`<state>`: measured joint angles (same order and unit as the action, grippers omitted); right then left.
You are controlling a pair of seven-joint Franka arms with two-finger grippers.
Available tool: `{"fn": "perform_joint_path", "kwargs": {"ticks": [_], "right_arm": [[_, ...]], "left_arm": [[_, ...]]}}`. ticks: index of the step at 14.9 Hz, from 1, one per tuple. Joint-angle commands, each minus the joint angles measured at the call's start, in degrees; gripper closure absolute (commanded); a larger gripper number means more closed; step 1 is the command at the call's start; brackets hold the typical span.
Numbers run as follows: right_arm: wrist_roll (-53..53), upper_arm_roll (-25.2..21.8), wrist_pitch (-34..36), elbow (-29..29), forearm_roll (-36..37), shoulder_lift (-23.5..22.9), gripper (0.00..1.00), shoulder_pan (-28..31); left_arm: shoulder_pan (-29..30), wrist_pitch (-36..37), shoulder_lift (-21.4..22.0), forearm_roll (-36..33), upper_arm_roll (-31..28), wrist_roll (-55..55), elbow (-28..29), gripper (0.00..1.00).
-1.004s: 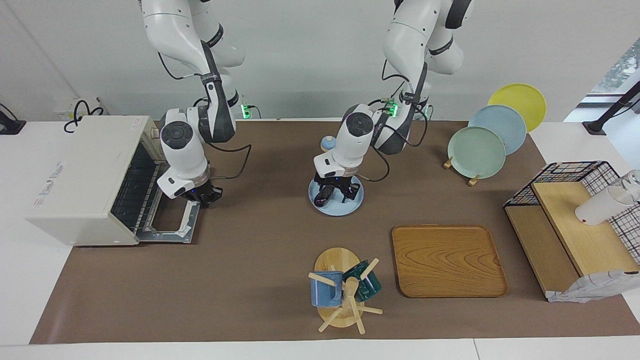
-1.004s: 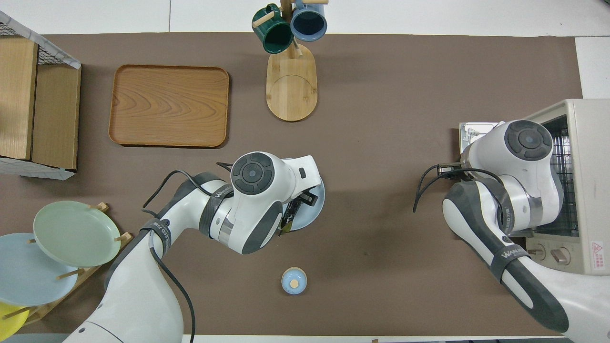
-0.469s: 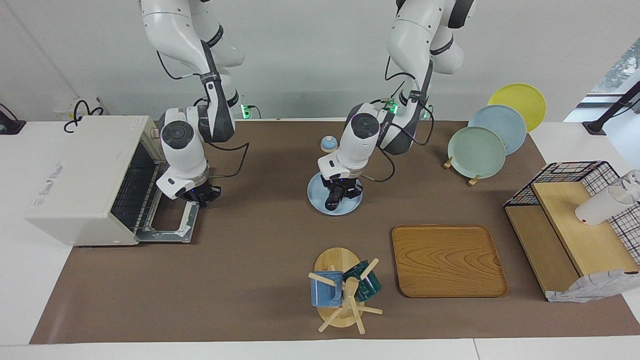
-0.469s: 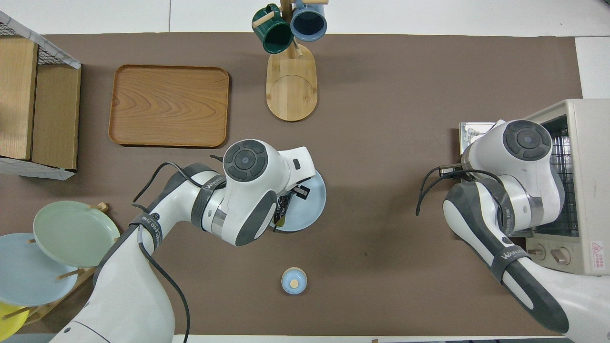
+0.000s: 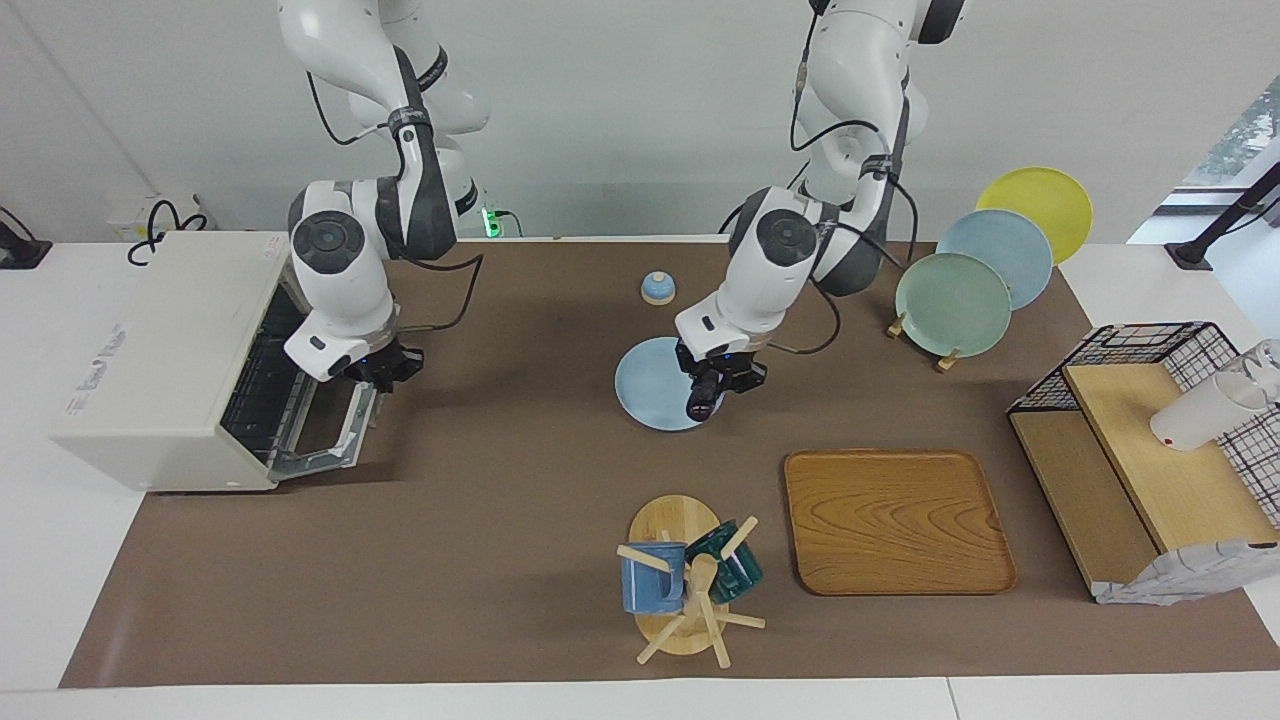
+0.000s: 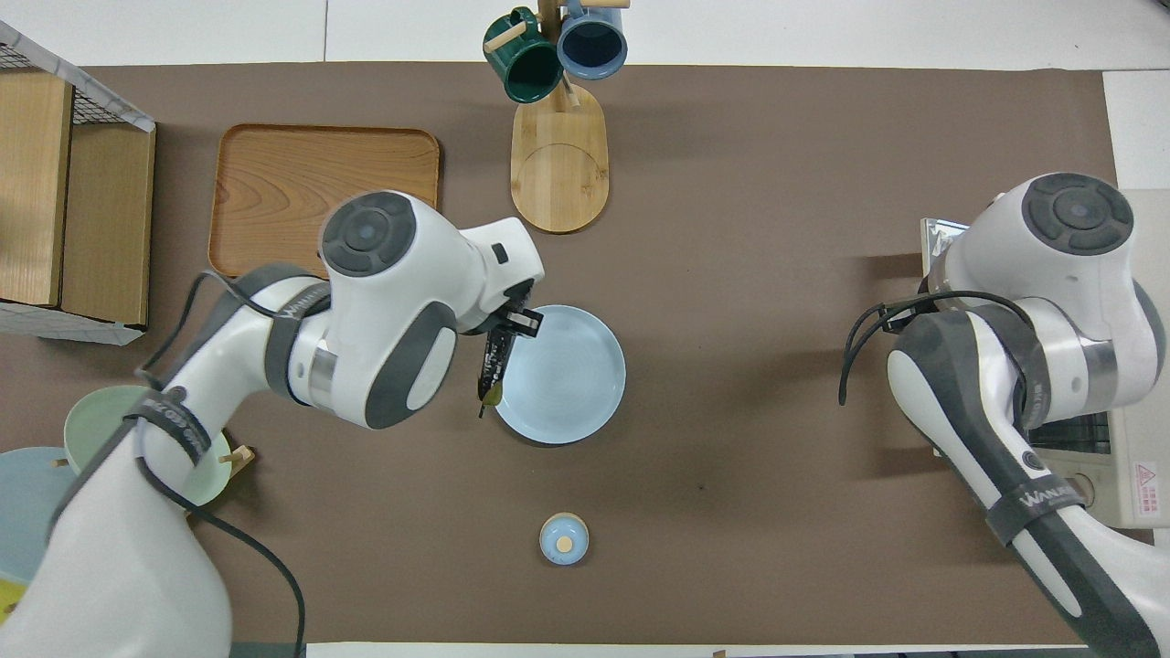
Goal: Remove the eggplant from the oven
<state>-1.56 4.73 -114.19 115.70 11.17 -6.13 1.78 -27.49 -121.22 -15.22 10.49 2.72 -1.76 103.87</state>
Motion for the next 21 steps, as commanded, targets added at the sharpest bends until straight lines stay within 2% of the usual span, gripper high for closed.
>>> {"fn": "perform_joint_path", "kwargs": {"ticks": [1, 7, 11, 13, 16, 21], "right_arm": [[6.21, -3.94, 0.63, -3.29, 2.19, 0.06, 0.88, 1.47], [10.0, -7.02, 3.53, -3.29, 1.48, 2.7, 0.87, 1.38], [11.14, -7.54, 5.3, -3.29, 1.22, 4.19, 0.85, 1.38], [11.23, -7.63, 6.61, -3.29, 1.22, 5.16, 0.85, 1.47], [12.54, -7.72, 6.97, -3.29, 1.22, 5.78, 0.85, 1.82], [13.6, -7.81, 7.93, -3.29, 1.22, 7.27, 0.86, 2.0]], "left_arm": [[6.72, 5.55, -1.29, 1.46, 0.09, 0.0, -7.79, 1.0], [18.69, 5.64, -5.77, 1.37, 0.09, 0.0, -13.78, 1.0], [21.25, 4.85, -14.28, -0.11, -0.08, 0.0, -20.35, 1.0], [22.83, 3.11, -18.25, -3.36, 0.0, 0.53, -23.01, 1.0], [22.92, -3.49, -19.5, -6.62, 0.0, 0.53, -20.13, 1.0], [22.92, -3.41, -18.88, -6.71, 0.0, 0.62, -17.83, 1.0]]}}
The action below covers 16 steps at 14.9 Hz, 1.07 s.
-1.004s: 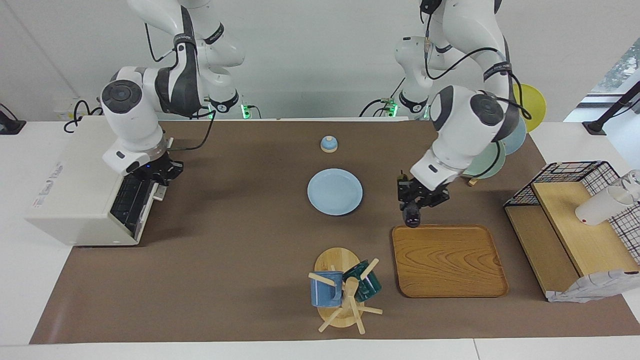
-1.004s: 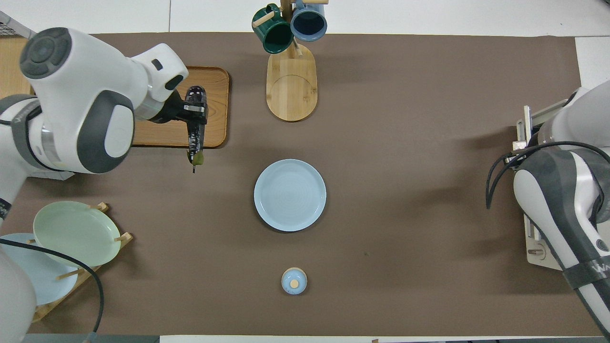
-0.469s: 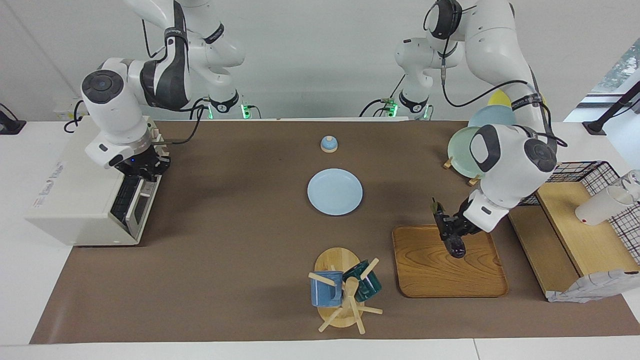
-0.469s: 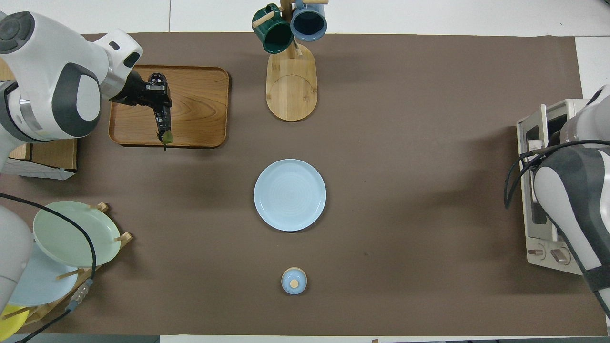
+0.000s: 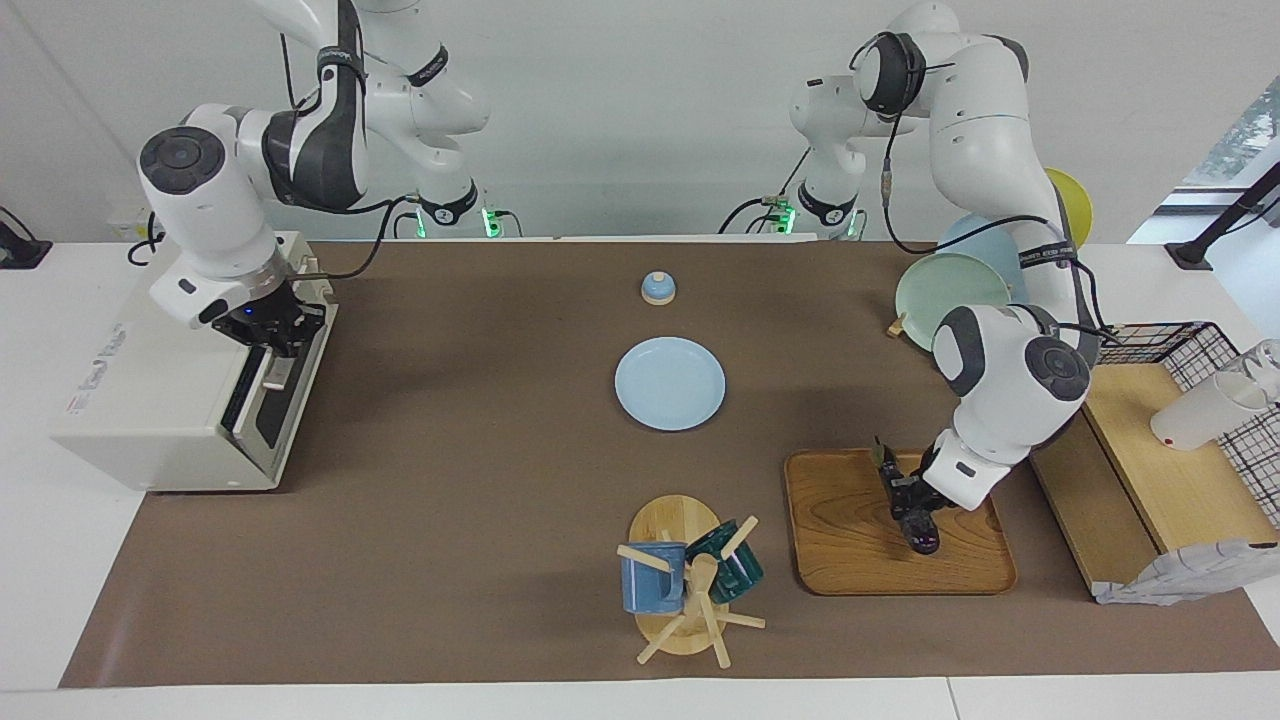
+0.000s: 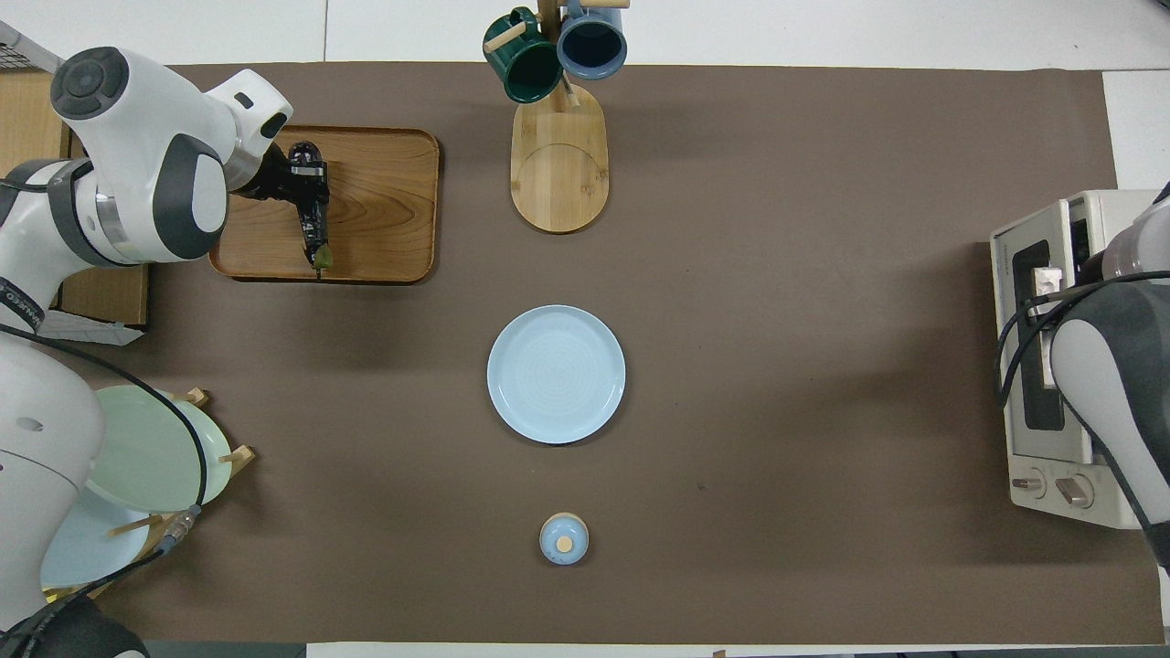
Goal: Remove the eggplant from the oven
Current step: 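Release the eggplant on the wooden tray and withdraw the left gripper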
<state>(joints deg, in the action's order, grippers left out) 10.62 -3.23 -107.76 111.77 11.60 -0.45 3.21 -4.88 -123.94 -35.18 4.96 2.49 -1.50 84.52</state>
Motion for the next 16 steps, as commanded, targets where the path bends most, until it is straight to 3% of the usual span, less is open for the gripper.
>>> {"fn": "perform_joint_path", "kwargs": {"ticks": [1, 2, 3, 7, 10, 13, 15, 16], "right_arm": [[1.51, -0.02, 1.67, 0.65, 0.8, 1.76, 0.86, 0.57], [2.03, -0.37, 1.67, 0.65, 0.8, 2.11, 0.86, 0.57], [2.91, -0.46, 1.67, 0.65, 0.8, 2.38, 0.89, 0.48], [3.97, -0.55, 2.81, 0.3, 0.8, 3.08, 0.97, 0.13], [3.1, -0.72, 6.23, -2.85, 0.53, 3.44, 1.0, -1.97], [2.13, -6.59, 11.33, -8.22, -5.51, 3.26, 0.97, -8.2], [1.16, -10.82, 11.08, -7.53, -7.98, 3.43, 0.63, -11.46], [-0.49, -10.83, 11.6, -7.0, -8.25, 3.78, 0.35, -10.95]], "left_arm": [[0.58, -0.69, 0.99, -1.27, 0.23, 0.45, 1.53, 1.0], [0.58, -0.69, 0.99, -1.27, 0.23, 0.88, 1.44, 0.69], [0.67, -0.25, 1.07, -1.27, 0.23, 1.5, 1.18, 0.04], [1.11, 3.97, 1.25, -0.66, 0.23, 1.68, -2.07, 0.0], [1.46, 5.54, 7.12, -0.48, 0.15, 0.89, -0.76, 0.0], [2.07, 10.64, 12.57, -0.65, 0.06, -2.79, -0.58, 0.0], [2.07, 15.37, 16.26, -1.0, -0.38, -2.8, -0.67, 0.0], [2.07, 18.09, 18.54, -1.18, -0.9, -2.89, -0.58, 0.0]]}}
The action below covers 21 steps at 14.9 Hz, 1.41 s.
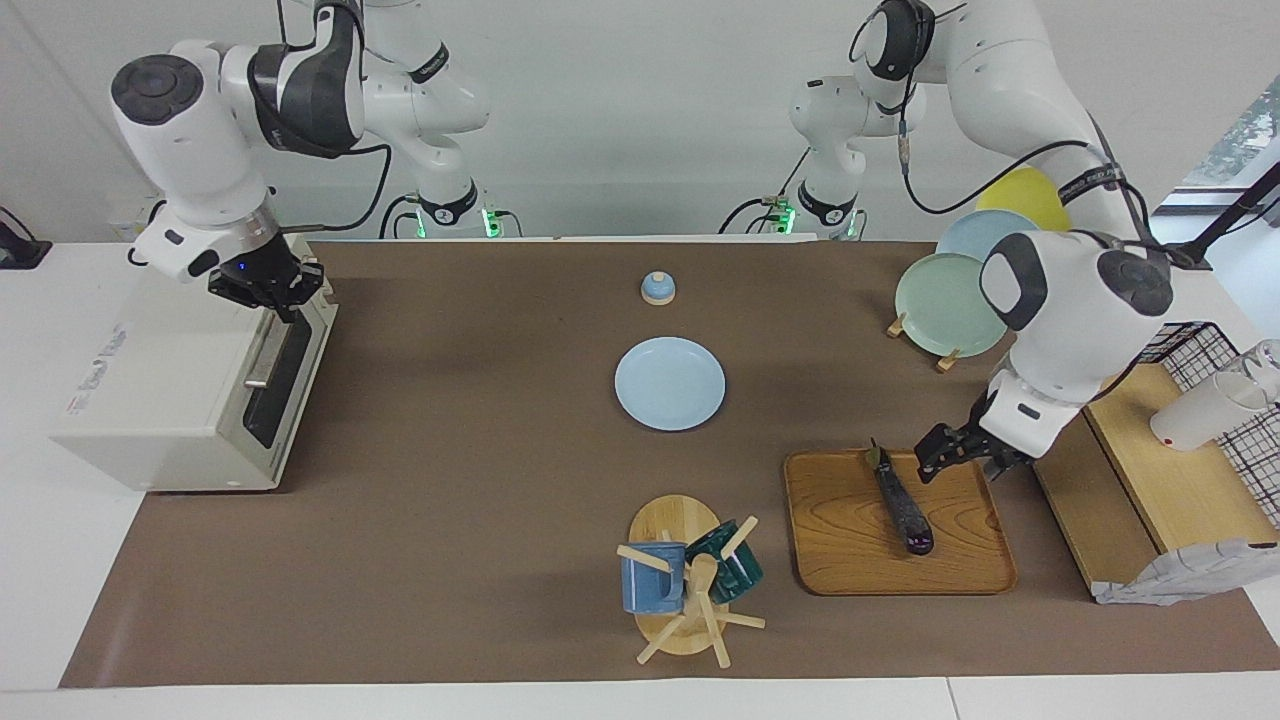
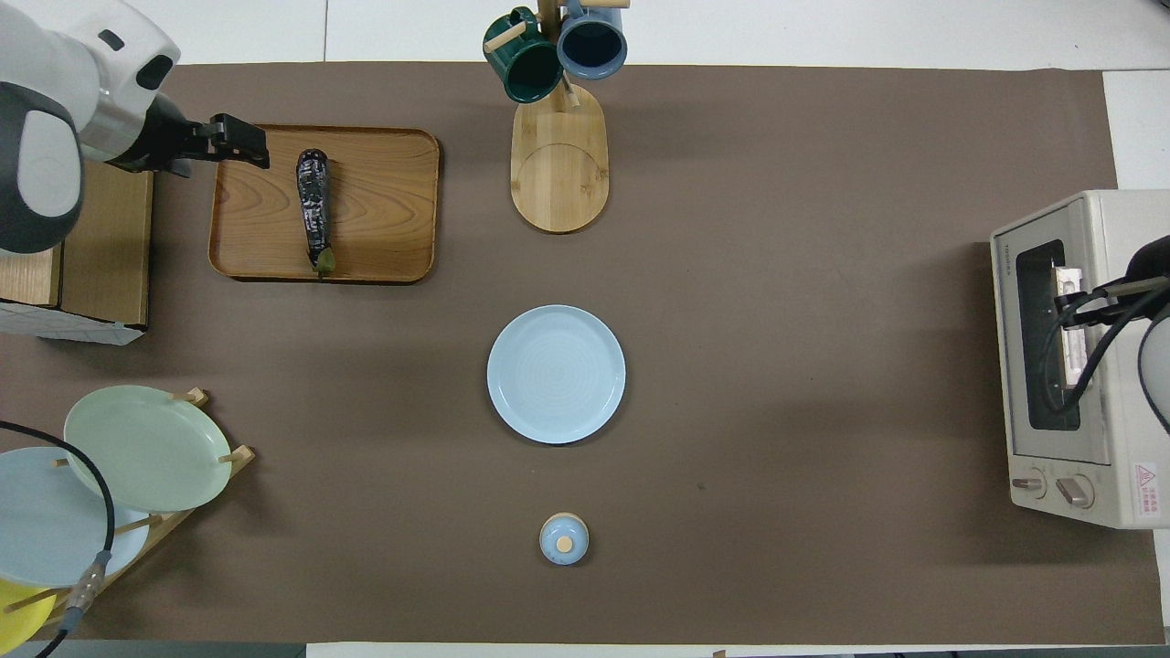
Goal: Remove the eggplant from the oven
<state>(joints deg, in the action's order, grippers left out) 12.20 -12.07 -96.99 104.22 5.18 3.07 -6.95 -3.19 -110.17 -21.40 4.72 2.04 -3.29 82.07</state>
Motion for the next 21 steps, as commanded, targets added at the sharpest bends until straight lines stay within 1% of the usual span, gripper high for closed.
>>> {"fn": "perform_joint_path", "kwargs": {"ticks": [1, 3, 4, 7, 9, 12, 13, 14, 15, 16, 17, 18, 21], "right_arm": [[-3.49, -1.99, 0.83, 0.89, -2.8, 0.45, 0.0, -0.79], [-4.21, -1.99, 1.18, 0.81, -4.21, 0.53, 0.0, -0.79], [-4.12, -1.9, 1.01, 0.81, -4.13, 0.54, 0.0, -0.87], [-4.29, -1.99, 0.84, 0.89, -4.22, 0.45, 0.0, -0.7], [-4.47, -1.99, -0.83, 1.95, -4.04, 1.59, 0.0, 0.87], [-4.47, -2.25, -3.29, 3.53, -4.04, 2.64, 0.0, 1.59], [-4.47, -2.08, -3.21, 2.05, -4.04, 2.56, 0.0, 1.41], [-5.17, -1.64, -1.56, -0.66, -4.04, 2.56, 0.0, 1.41], [-6.48, -0.77, 1.42, -4.78, -4.13, 1.69, 0.0, 1.41], [-7.88, 1.24, 5.71, -9.95, -4.13, -0.15, 0.0, 1.41], [-10.07, 3.0, 9.58, -13.57, -4.13, -1.47, 0.0, 1.59], [-13.05, 3.63, 11.1, -14.13, -4.21, -1.49, 0.0, 1.59], [-14.14, 3.64, 11.12, -12.64, -4.22, 0.09, 0.0, 1.59]], "left_arm": [[0.37, 6.96, 6.79, -0.94, -0.54, -1.19, 2.04, 0.0], [0.37, 12.5, 11.62, -0.94, -0.54, -1.19, 3.7, 0.0], [0.37, 14.27, 14.17, -0.94, -0.54, -1.19, 5.71, 0.0], [0.29, 14.81, 22.25, -0.94, -0.54, -1.19, 14.67, 0.0], [0.2, 14.2, 25.34, -2.25, -0.45, -1.19, 18.63, 0.0], [-0.33, 12.62, 25.97, -3.49, -0.1, -0.93, 19.88, 0.0], [-0.15, 11.92, 25.71, -3.49, 0.07, -0.84, 19.53, 0.0], [0.02, 12.69, 25.27, -3.49, 0.25, -0.75, 18.4, 0.0], [0.2, 14.27, 24.75, -3.49, 0.42, -0.75, 16.82, 0.0], [0.2, 16.81, 23.96, -3.66, 0.42, -0.75, 15.15, 0.0], [0.29, 18.23, 23.77, -3.66, 0.6, -0.75, 14.18, 0.0], [0.2, 18.24, 23.69, -3.66, 0.6, -0.75, 14.43, 0.0], [0.11, 19.37, 22.02, -7.61, 2.26, -0.58, 13.3, 0.0]]}}
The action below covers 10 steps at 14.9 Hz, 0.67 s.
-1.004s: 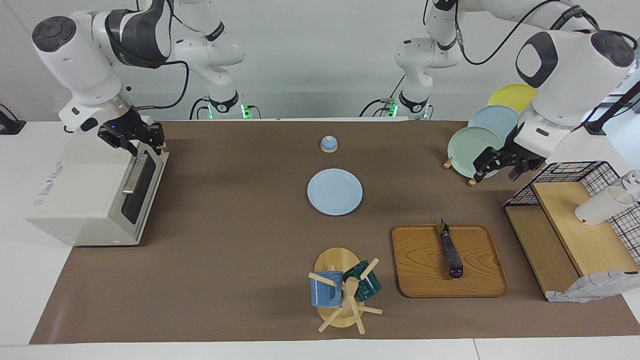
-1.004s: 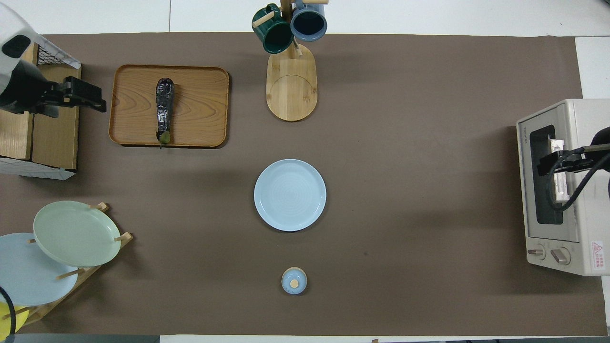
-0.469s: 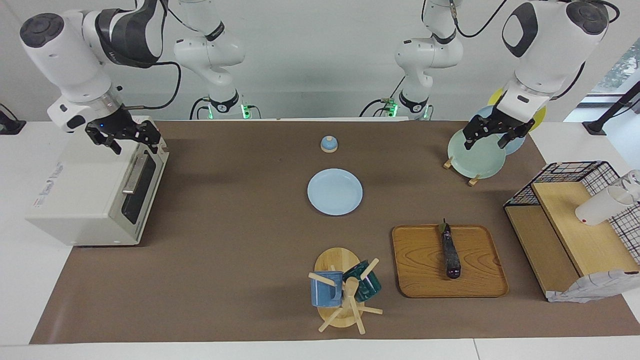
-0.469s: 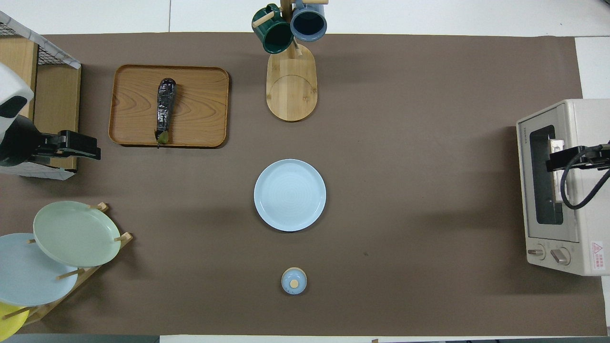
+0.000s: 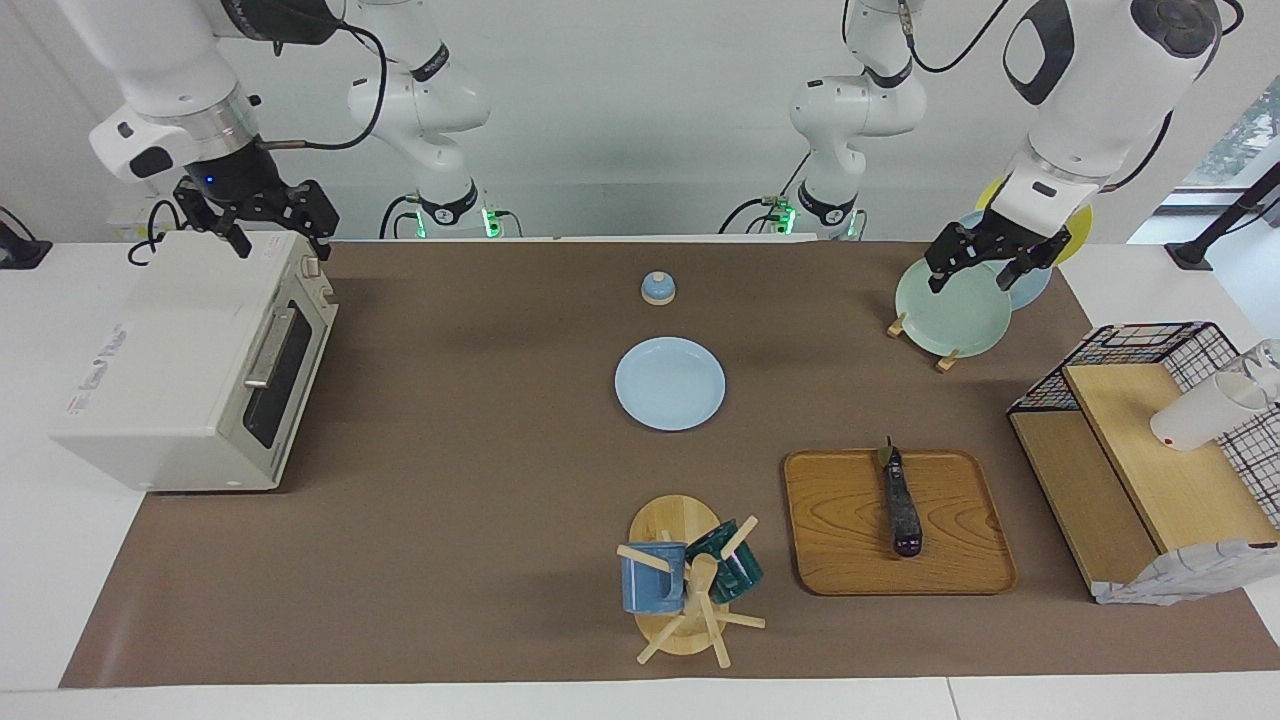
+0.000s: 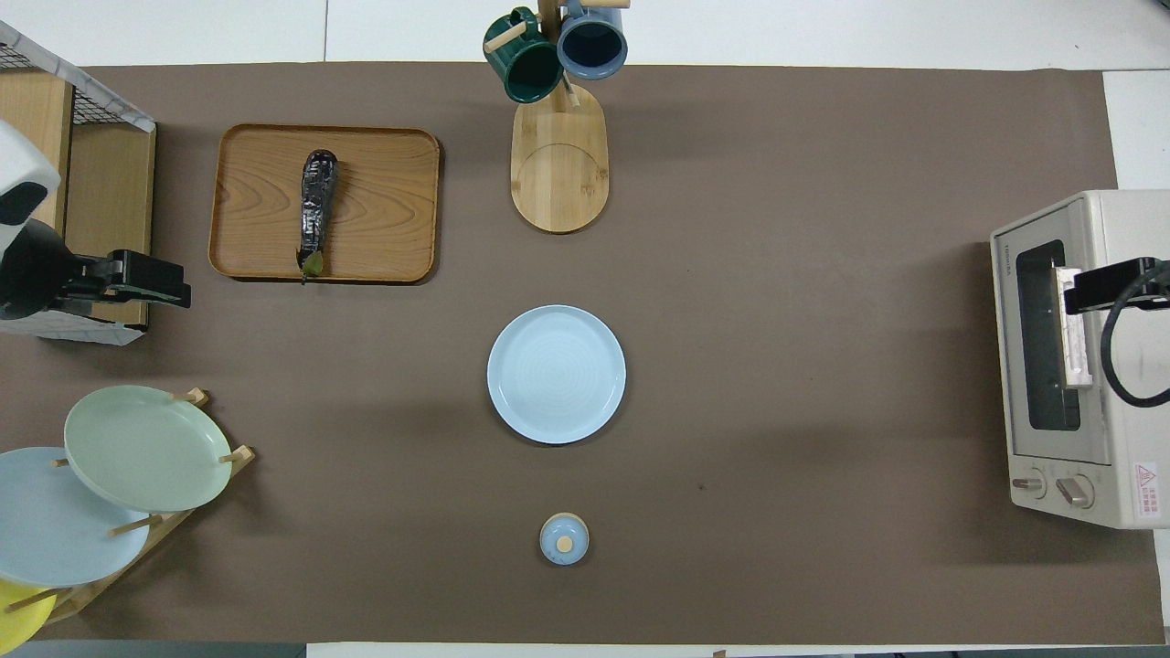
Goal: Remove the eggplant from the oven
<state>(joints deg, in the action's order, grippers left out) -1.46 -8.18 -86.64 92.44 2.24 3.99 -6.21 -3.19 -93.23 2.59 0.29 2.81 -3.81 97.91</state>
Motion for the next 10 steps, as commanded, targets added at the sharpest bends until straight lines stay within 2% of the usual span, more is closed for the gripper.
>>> {"fn": "perform_joint_path", "kwargs": {"ticks": [1, 5, 10], "right_arm": [[-0.56, -0.26, 0.68, -0.77, -1.27, -0.83, 0.0, 1.11], [-0.47, -0.26, 1.82, -0.24, -1.27, -0.65, 0.0, 1.38], [-0.21, -2.81, 0.33, -0.59, -1.36, -0.3, 0.0, 1.29]], "left_arm": [[0.2, 3.66, -2.15, -3.19, 1.85, -0.06, -4.2, 0.0], [1.16, 5.08, -0.83, -1.27, 2.03, -0.58, -5.01, 0.0], [1.87, -0.19, 0.75, 0.23, 1.94, -0.58, -0.44, 0.0]]}}
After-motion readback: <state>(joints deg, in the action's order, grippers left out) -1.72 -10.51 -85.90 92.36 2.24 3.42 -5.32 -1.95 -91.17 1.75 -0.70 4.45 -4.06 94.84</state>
